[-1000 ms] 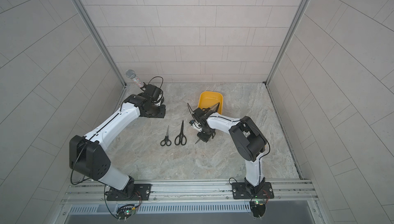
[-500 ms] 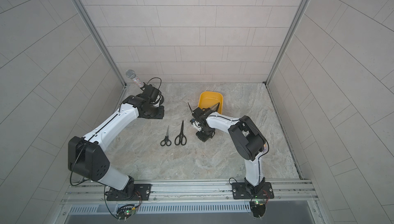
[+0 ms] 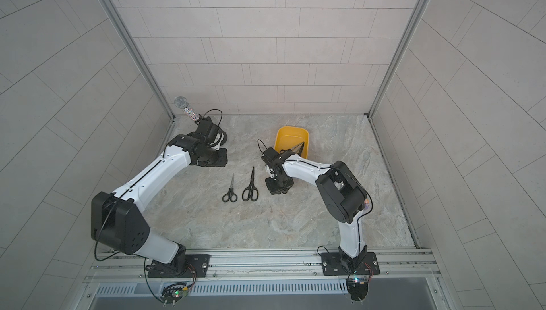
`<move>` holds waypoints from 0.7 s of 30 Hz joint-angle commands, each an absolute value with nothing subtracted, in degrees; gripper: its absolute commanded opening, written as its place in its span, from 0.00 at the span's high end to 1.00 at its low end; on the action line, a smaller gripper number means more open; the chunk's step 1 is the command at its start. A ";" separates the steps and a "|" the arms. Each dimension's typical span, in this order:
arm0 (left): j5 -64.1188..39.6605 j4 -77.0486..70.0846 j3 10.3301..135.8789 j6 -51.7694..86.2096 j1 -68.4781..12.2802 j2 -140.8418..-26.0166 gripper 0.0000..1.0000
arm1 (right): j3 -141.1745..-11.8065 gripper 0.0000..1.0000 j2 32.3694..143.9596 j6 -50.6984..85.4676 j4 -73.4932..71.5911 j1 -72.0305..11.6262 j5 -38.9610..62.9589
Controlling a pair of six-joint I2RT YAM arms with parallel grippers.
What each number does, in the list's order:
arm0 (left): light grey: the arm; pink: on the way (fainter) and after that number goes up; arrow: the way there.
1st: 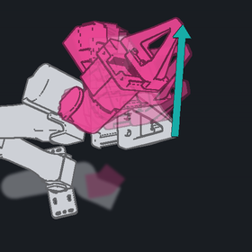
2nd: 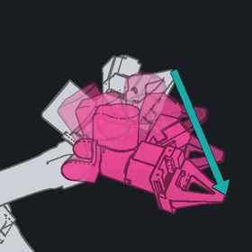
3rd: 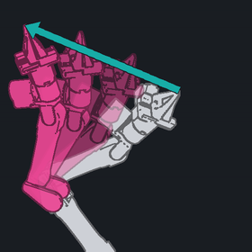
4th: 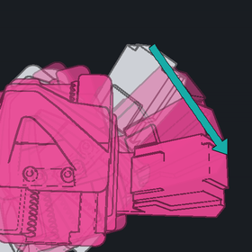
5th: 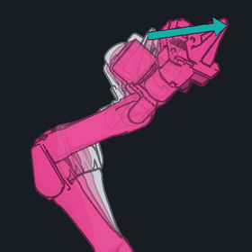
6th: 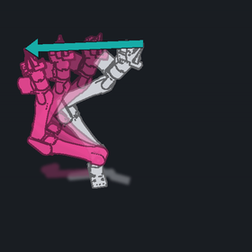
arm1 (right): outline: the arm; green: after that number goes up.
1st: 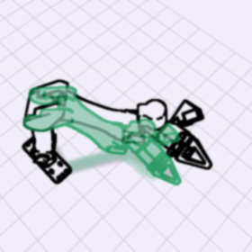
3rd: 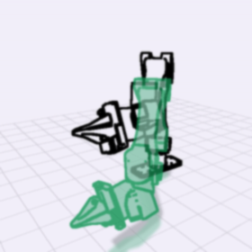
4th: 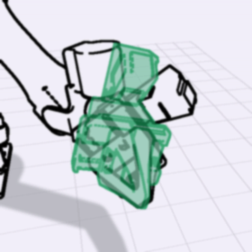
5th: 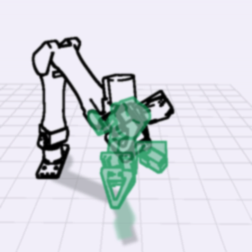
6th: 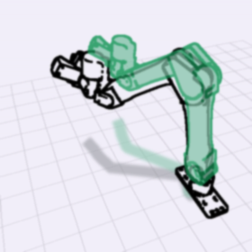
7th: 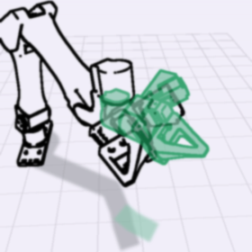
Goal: Take the scissors out of the storage box
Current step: Adjust the scissors at the center of the board.
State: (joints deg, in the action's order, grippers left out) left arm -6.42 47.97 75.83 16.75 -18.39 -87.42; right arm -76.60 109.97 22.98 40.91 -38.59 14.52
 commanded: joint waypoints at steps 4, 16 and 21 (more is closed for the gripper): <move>-7.00 48.15 75.59 17.58 -18.11 -85.87 0.59 | -81.19 1.00 111.97 33.11 41.62 -42.89 10.55; -6.06 49.17 77.11 17.15 -18.14 -86.22 0.59 | -83.14 1.00 114.78 35.78 44.16 -45.53 8.95; -5.77 49.78 78.27 16.90 -18.11 -86.90 0.59 | -82.88 1.00 115.41 35.52 43.10 -45.58 11.01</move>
State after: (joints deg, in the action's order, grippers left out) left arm -6.42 48.29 76.12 17.10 -18.39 -87.39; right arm -82.21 115.04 34.98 42.02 -45.54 10.52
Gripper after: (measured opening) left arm 0.412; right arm 0.084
